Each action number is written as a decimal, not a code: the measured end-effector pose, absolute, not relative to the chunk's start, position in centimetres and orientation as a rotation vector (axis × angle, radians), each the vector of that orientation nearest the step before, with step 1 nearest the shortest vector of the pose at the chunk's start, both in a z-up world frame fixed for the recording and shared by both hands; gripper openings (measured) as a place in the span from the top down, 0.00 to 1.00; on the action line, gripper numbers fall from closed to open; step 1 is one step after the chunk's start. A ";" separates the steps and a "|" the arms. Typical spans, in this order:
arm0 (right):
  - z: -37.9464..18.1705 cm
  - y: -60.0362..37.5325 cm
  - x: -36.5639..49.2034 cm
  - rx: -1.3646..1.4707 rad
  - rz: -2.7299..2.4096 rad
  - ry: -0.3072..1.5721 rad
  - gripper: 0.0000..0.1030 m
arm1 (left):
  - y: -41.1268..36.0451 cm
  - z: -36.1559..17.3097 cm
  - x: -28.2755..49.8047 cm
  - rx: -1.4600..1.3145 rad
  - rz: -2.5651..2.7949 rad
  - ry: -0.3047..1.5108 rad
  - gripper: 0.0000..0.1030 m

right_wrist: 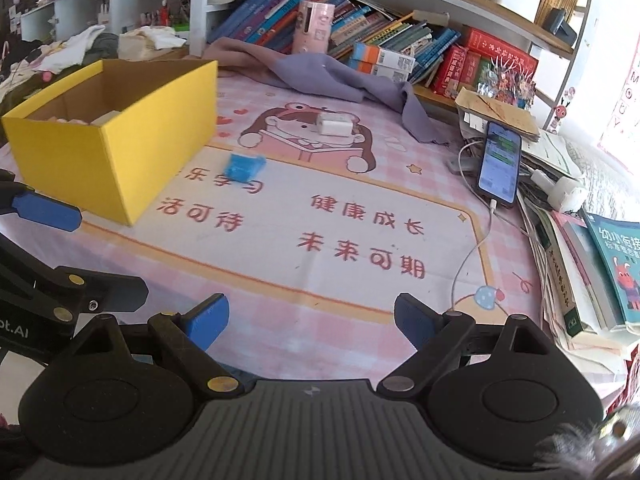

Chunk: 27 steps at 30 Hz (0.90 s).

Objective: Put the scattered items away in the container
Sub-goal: 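Move both open tools toward the blue bag and white charger plug, then close the left tool on the blue bag while the right grasps the white plug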

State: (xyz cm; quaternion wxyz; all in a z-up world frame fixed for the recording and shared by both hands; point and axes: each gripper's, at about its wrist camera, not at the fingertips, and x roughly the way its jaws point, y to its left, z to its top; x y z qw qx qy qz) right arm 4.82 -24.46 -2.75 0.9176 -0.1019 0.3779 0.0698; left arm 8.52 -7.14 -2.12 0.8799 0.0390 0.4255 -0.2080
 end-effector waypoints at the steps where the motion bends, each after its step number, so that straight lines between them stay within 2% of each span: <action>1: -2.8 -24.8 5.3 -0.210 0.144 0.778 0.13 | -7.6 -2.2 9.0 0.082 -0.432 0.889 0.07; 12: -2.8 -29.8 12.3 -0.181 0.152 0.775 0.13 | -12.8 -2.3 14.3 0.132 -0.417 0.867 0.07; 27: -2.9 -32.1 23.8 -0.152 0.324 0.722 0.16 | -14.8 -3.2 22.4 0.101 -0.107 0.860 0.08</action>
